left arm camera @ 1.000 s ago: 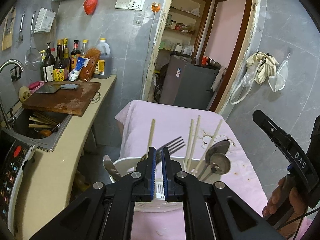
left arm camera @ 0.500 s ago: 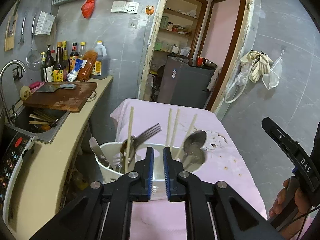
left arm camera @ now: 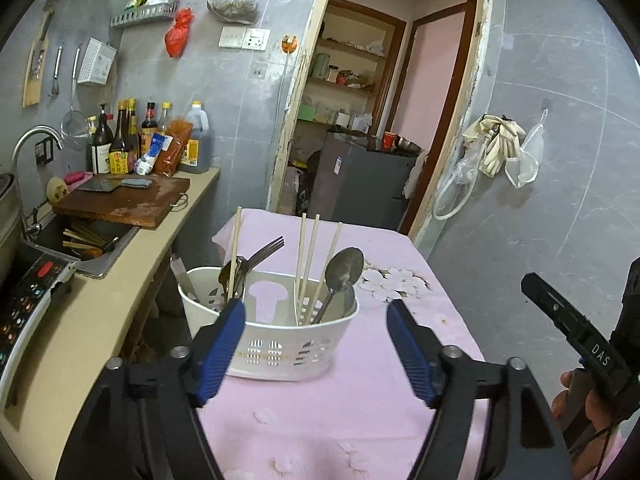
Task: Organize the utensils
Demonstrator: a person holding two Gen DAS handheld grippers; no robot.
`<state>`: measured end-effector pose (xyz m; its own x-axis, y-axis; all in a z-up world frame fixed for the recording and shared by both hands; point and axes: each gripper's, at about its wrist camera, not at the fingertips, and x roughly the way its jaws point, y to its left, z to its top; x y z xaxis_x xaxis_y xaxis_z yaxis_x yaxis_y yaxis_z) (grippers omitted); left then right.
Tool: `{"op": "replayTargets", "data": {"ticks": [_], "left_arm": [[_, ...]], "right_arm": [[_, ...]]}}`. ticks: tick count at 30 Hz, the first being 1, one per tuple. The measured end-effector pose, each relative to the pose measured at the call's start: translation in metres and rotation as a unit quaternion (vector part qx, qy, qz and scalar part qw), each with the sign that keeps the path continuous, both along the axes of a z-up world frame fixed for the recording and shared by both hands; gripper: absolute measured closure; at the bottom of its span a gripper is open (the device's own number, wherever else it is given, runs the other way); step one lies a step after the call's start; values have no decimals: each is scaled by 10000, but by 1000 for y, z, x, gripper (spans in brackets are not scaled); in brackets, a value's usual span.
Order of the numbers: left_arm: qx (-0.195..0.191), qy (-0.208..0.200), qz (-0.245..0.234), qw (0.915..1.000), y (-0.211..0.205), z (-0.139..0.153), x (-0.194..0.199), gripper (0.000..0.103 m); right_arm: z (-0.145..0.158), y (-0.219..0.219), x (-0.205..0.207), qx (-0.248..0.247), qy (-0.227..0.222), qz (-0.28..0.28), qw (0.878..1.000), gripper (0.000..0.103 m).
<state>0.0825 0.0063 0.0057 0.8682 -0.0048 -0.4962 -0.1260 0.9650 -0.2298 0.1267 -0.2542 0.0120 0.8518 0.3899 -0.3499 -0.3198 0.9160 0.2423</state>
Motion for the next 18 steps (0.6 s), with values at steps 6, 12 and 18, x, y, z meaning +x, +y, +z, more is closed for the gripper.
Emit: {"op": "replayTargets", "data": {"ticks": [6,12,18], "left_arm": [[178,-277,226,9992,-9,4,-28,3],[236,-426,509,9975,-11,1,-51,2],[285,-370,516,9976,-11,-4,-65,2]], "right_arm": [[-2,-9,-27,-174,27,-64,9998,7],[-1,-16,-52,-168,2,-142,9998,1],[1,-22,-68,-196,-46,-234,9995,1]]}}
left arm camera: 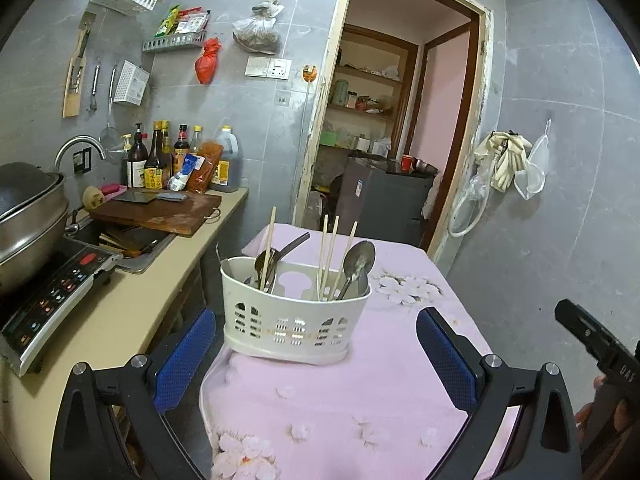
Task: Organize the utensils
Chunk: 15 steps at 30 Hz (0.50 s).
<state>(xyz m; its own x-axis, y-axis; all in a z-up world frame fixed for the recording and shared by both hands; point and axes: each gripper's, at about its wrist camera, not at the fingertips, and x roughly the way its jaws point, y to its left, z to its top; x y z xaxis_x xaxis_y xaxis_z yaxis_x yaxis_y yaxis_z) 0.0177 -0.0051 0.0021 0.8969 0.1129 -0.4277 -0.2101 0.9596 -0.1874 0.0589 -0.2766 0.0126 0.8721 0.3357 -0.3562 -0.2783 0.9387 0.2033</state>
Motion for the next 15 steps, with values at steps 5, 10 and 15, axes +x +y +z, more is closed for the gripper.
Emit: {"op": "replayTargets", "data": {"ticks": [5,10,15], "left_arm": [[54,-19,2,10000,-3,0,-9,2],[45,-30,-5,10000,-6,-1,-12,2],[111,-22,-58,9999,-11,0,-13,2]], "right_arm": [[0,-5,-8,-41,-55,-160,9998,1],[0,-8,-14,-118,-69,-181,9997,1],[-2,-10,-13,-138,-4,-168,9998,1]]}}
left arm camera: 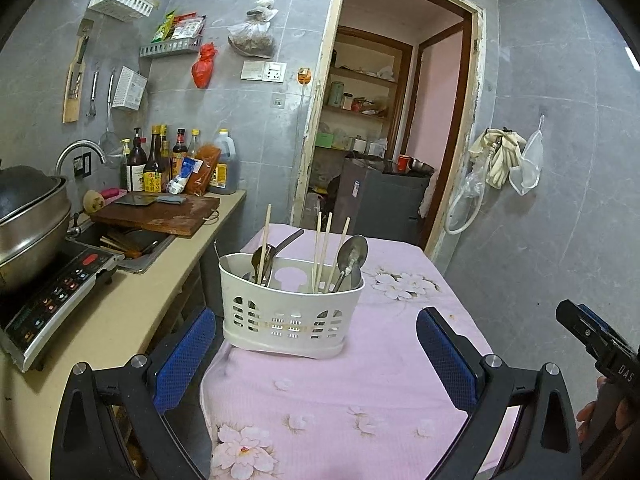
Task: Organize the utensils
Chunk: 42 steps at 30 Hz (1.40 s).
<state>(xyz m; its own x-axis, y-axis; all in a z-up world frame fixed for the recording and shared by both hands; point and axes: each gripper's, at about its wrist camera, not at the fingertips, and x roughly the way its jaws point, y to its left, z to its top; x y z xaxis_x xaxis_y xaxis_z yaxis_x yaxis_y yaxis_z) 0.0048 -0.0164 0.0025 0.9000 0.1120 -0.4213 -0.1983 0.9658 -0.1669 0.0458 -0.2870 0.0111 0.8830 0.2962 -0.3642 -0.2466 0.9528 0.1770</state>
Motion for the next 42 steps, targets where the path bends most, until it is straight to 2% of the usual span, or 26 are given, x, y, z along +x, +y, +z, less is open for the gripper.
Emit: {"op": "replayTargets", "data": {"ticks": [11,42], "left_arm": [[113,18,-57,9999,-12,1,2,2],[99,26,-15,9999,-10,0,-1,2]], "right_arm": [[-4,0,0,3,41,21,10000,1],[-9,10,-4,-7,69,51,10000,1]]}}
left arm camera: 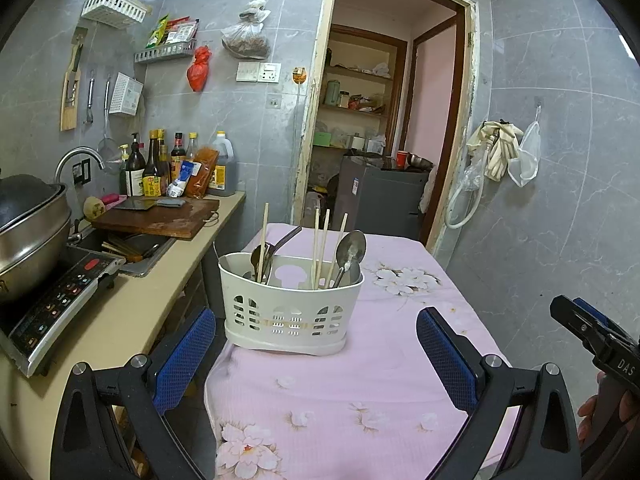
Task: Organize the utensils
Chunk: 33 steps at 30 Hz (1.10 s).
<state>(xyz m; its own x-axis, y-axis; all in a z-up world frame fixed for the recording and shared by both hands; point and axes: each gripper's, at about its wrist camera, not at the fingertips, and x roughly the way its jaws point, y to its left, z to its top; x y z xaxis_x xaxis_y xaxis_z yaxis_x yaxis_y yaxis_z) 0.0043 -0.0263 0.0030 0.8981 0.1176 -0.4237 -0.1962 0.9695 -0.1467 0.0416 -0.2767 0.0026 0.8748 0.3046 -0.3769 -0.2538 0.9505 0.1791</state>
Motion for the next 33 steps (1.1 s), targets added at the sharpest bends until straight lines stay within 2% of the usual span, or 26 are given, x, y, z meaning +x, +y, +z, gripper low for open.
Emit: {"op": "replayTargets", "data": {"ticks": [33], "left_arm": [[78,7,-89,9999,-1,0,3,2]], "right_arm": [[-3,10,-4,-3,16,24,10000,1]]}}
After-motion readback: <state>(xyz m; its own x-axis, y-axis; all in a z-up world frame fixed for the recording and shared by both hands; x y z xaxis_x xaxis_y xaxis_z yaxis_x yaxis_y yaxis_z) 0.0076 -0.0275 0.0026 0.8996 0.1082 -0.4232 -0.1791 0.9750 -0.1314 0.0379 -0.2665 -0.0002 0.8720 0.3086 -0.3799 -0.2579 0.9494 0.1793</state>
